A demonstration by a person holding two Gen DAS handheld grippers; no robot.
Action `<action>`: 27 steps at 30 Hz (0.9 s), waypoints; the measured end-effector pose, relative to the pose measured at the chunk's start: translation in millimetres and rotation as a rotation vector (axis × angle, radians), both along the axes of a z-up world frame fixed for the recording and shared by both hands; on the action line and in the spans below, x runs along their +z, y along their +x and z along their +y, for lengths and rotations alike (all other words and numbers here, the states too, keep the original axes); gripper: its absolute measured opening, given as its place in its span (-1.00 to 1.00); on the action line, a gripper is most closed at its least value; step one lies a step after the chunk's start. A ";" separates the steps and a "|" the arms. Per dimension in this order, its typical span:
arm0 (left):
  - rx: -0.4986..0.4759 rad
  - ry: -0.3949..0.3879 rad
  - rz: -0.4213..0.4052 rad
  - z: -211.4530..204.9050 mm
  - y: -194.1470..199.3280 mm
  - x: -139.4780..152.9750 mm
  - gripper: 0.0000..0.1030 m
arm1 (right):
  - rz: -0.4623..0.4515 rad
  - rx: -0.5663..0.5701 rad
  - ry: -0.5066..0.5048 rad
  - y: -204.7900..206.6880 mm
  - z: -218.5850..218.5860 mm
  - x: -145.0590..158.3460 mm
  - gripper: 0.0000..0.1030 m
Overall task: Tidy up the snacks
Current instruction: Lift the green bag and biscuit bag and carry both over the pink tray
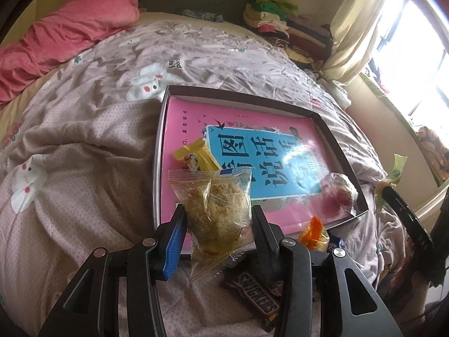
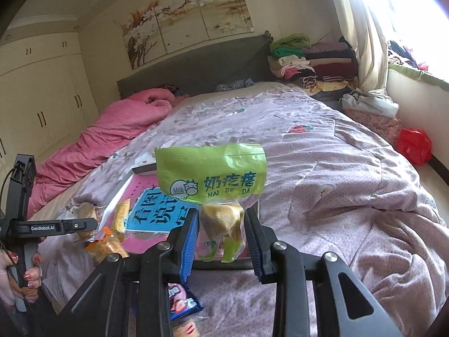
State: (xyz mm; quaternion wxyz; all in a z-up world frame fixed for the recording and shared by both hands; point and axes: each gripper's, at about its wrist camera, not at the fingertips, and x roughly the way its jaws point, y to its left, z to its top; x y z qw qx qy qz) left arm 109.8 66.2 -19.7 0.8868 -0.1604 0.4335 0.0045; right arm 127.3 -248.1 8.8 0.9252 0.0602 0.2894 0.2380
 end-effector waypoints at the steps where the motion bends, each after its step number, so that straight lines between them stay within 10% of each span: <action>1: 0.003 0.003 0.001 0.6 0.9 -1.0 -0.09 | 0.004 0.000 -0.002 2.2 0.4 -1.1 -0.35; 27: 0.002 0.001 0.033 -1.4 17.4 -18.2 -0.11 | 0.074 0.050 -0.085 24.6 28.5 -31.0 -0.38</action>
